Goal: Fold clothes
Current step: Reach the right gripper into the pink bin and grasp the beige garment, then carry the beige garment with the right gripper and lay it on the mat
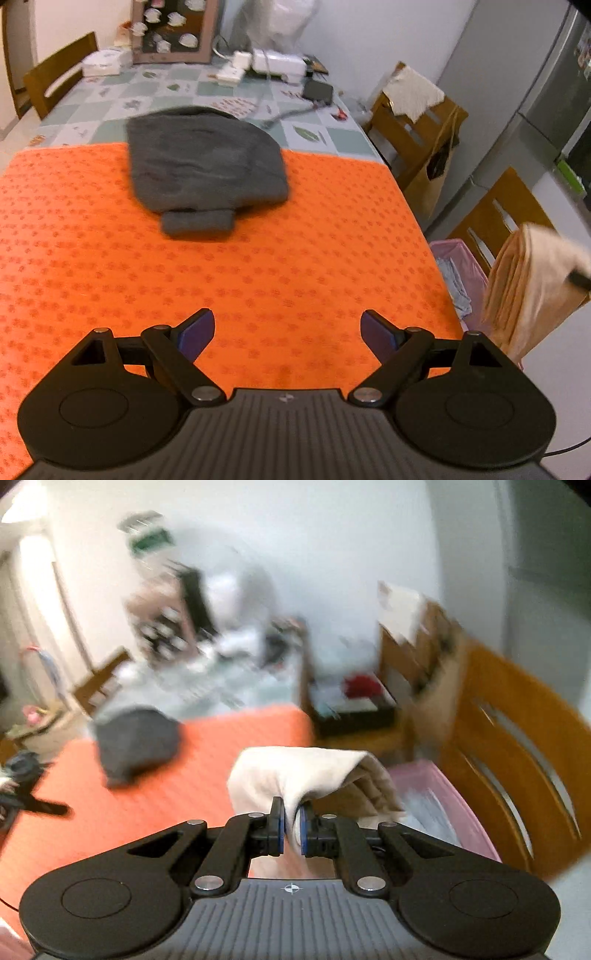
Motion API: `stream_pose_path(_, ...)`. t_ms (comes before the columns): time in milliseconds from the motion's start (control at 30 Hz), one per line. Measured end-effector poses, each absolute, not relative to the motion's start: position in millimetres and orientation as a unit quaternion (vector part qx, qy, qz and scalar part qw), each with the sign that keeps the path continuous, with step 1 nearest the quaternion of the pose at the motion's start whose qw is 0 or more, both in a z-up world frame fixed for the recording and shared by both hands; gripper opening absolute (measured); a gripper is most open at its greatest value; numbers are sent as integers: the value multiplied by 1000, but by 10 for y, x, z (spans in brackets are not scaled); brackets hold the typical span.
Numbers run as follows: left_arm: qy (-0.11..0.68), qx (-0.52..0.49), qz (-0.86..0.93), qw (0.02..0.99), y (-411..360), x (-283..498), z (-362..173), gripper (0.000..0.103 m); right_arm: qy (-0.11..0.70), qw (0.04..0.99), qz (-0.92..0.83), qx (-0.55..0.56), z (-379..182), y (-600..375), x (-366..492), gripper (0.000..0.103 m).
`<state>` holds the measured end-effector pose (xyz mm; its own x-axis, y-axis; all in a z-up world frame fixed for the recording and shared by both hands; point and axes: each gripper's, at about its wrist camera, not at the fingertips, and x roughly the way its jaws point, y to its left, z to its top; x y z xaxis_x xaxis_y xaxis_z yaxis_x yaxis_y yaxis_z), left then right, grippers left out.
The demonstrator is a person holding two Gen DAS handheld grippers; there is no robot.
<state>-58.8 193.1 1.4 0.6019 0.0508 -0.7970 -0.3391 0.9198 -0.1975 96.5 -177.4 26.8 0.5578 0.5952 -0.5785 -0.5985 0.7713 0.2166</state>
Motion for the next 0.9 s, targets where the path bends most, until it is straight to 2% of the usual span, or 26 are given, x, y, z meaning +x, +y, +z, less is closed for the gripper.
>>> stream_pose_path(133,420,-166,122,884,2295,-900,108,90,300,877,375,-26,666,-1043,751,10)
stream_pose_path(333,410,-163,162,883,2935,-1457,165,90,310,849,426,-47,777,24,413,10)
stream_pose_path(667,406,-185,231,864,3794,-2216,107,90,387,769,500,-90,255,1418,-507,12)
stream_pose_path(900,414,-184,210,866,3970,-2219,-1,90,419,747,502,-122,39,1467,-764,21)
